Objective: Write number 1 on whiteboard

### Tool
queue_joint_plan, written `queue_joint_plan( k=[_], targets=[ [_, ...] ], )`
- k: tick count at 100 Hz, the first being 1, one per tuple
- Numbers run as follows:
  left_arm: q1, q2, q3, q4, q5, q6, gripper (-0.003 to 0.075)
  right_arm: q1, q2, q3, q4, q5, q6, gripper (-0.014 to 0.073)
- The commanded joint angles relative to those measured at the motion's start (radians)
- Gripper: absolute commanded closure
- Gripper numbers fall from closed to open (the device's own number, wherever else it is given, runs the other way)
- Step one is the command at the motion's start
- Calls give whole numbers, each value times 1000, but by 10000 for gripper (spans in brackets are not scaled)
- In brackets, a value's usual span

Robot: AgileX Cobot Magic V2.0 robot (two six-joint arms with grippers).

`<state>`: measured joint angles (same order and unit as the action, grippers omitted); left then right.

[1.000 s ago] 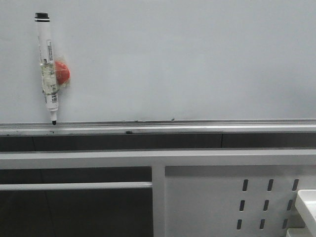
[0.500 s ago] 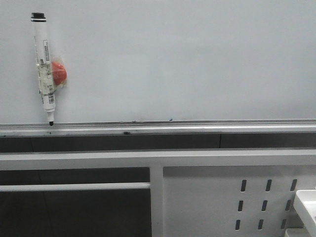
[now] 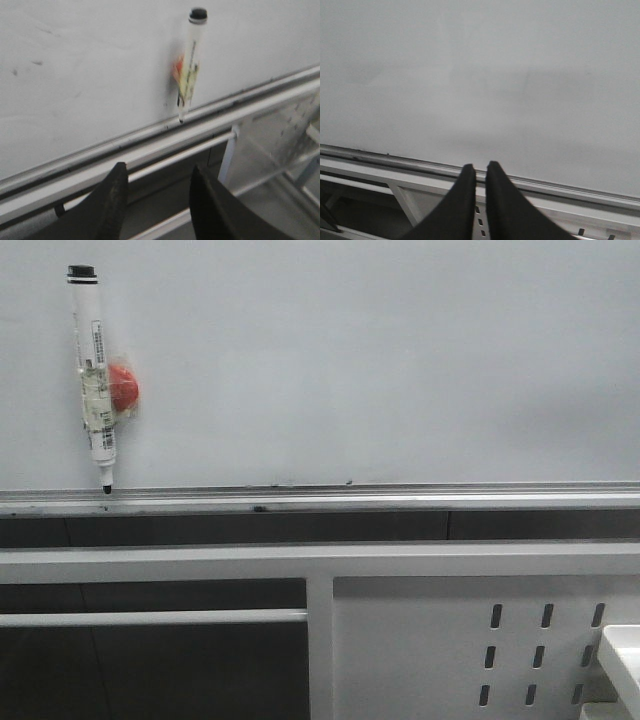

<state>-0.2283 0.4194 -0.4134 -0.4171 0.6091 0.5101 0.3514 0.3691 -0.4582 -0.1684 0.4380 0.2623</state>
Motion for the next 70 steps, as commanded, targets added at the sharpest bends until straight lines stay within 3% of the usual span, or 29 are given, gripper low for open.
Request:
queue_joint_plan(
  k=[1,9,16,34,41,53,70],
  targets=[
    [-55,56,-45,82,18,-35,455,-3,17,-34,5,-96,-9,396],
    [-111,104,-53,161,47,-106,470,-3,17,-34,5,-96,-9,237],
    [-151,127,-55,152,-28,-163,470,-3,17,-34,5,-94,-9,167],
    [-209,154,-32,-116,-423,-187,470,-3,17,-34,5,-94,-9,161],
    [-227,175,-13,-135,-517,-185,456,-3,17,-34,5,-94,-9,161],
    [-268,229,9,-133,-580,-184,407,-3,17,-34,5,-94,-9,161],
    [-363,340,11,-117,-627,-178,401,-3,17,-32,5,-94,-9,161]
  ],
)
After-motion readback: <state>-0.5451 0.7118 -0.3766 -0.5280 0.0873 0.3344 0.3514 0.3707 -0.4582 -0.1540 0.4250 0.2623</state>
